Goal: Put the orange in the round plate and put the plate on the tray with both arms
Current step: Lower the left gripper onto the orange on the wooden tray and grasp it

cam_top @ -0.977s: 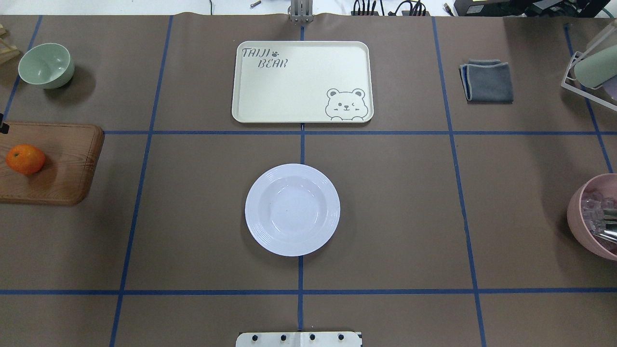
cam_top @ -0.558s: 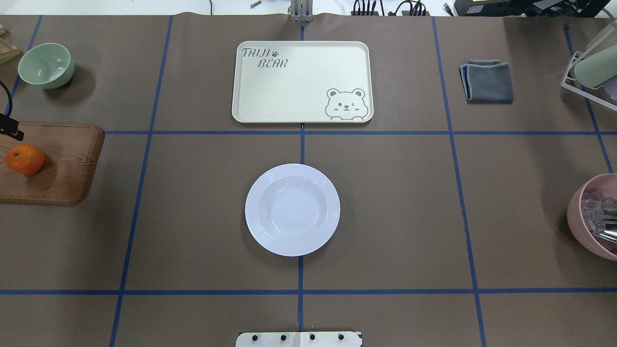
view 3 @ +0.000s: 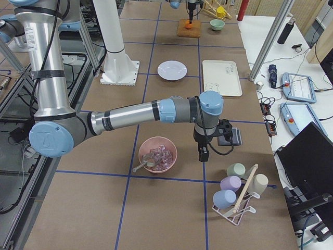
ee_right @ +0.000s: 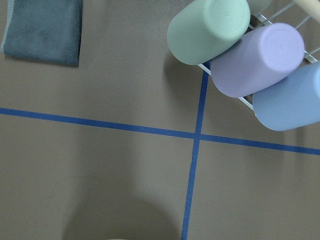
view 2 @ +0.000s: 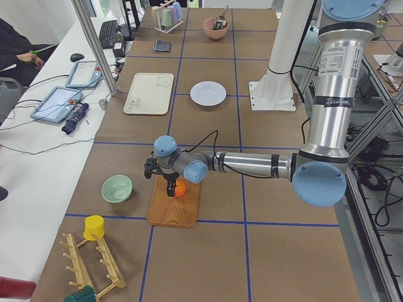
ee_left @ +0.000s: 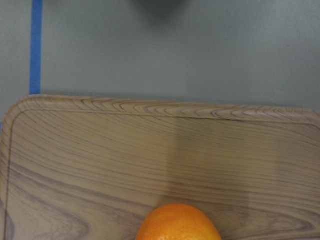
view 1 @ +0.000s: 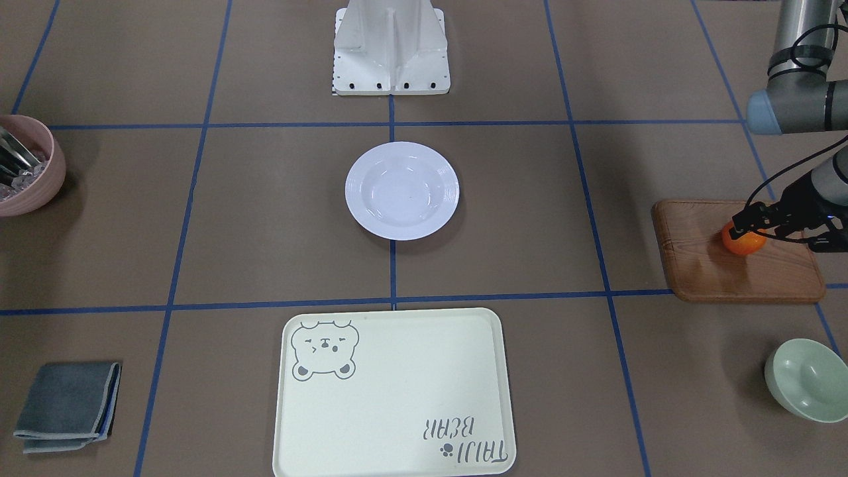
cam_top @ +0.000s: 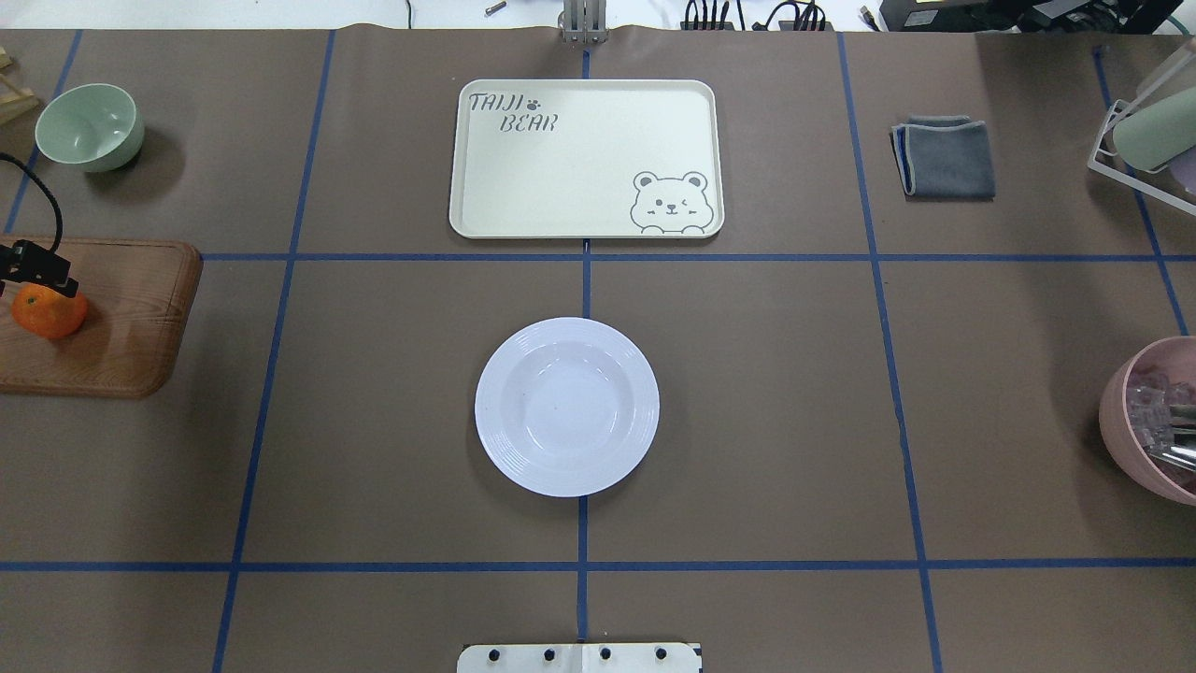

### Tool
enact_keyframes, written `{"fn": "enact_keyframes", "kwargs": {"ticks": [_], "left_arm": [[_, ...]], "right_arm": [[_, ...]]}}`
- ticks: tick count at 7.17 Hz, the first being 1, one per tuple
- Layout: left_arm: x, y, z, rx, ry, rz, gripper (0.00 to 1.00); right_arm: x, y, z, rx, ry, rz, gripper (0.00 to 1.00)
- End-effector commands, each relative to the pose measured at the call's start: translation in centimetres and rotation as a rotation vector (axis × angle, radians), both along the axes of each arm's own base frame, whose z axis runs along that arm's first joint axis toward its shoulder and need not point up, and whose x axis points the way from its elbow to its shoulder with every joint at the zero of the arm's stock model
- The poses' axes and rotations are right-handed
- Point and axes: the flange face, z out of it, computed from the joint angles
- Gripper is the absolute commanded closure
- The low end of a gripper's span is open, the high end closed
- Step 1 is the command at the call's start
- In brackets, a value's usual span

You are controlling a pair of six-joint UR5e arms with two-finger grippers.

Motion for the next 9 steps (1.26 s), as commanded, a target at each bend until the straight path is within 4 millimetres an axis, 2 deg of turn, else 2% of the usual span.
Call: {"fn": "enact_keyframes", "kwargs": {"ticks": [1,2,5,6,8,9], "left_arm": [[1.6,0.7,0.4,-0.007,-0.004,0.034,0.01],[2.1,1.0,0.5,-0.008,-0.004,0.043,0.01],[2.1,1.4,1.5,-0.018,-0.011,0.052,0.01],[2.1,1.3,1.4,-0.020,-0.011,0.050,0.08],[2.1,1.3,1.2,-0.017,-0.009,0.050,0.77],[2.2,1.3,-0.4,-0.007,0.012,0.054,1.00]], "right_arm": [[-0.1,0.1,0.2,-0.009,-0.014,-0.001,0.00],[-0.1,0.1,0.3,-0.013,-0.014,-0.001,0.00],[-0.3,0.1,0.3,-0.019,-0.025,0.000,0.00],[-0.4,0.1,0.2,-0.031,-0.036,0.015,0.00],[-0.5,0.1,0.2,-0.032,-0.036,0.013,0.00],[-0.5,0.1,0.3,-0.034,-0.036,0.013,0.00]]}}
